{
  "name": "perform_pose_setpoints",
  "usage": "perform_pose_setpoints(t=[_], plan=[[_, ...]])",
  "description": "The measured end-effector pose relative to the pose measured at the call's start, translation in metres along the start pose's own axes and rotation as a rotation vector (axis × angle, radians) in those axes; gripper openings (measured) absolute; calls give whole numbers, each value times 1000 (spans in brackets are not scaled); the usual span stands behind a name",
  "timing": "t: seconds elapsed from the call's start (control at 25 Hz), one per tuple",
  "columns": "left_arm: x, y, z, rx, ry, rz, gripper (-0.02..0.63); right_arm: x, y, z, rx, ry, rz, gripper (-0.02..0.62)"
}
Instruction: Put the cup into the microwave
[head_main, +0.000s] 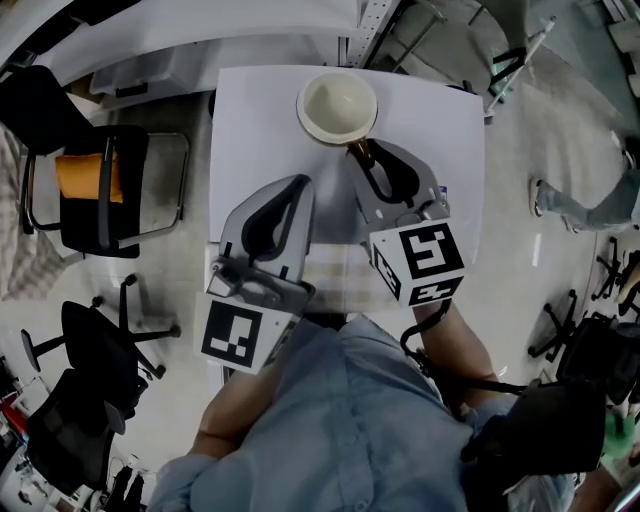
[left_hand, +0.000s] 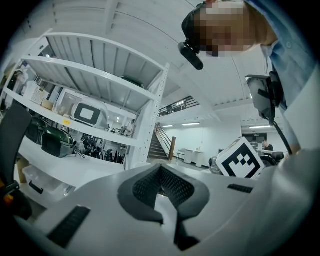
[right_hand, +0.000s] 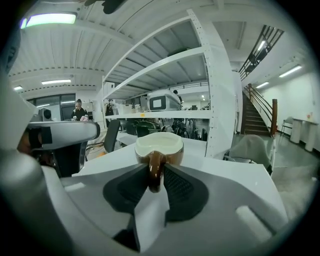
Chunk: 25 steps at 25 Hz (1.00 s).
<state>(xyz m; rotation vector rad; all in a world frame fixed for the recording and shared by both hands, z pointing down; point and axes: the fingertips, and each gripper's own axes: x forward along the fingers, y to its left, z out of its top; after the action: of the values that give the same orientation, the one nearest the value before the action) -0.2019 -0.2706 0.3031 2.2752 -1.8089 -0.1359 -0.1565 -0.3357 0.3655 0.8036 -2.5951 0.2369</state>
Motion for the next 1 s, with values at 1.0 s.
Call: perform_pose_setpoints(t=[1.0], plan=[[-1, 5, 1, -33, -15, -3, 5, -9, -7, 4, -6, -69, -37, 49]])
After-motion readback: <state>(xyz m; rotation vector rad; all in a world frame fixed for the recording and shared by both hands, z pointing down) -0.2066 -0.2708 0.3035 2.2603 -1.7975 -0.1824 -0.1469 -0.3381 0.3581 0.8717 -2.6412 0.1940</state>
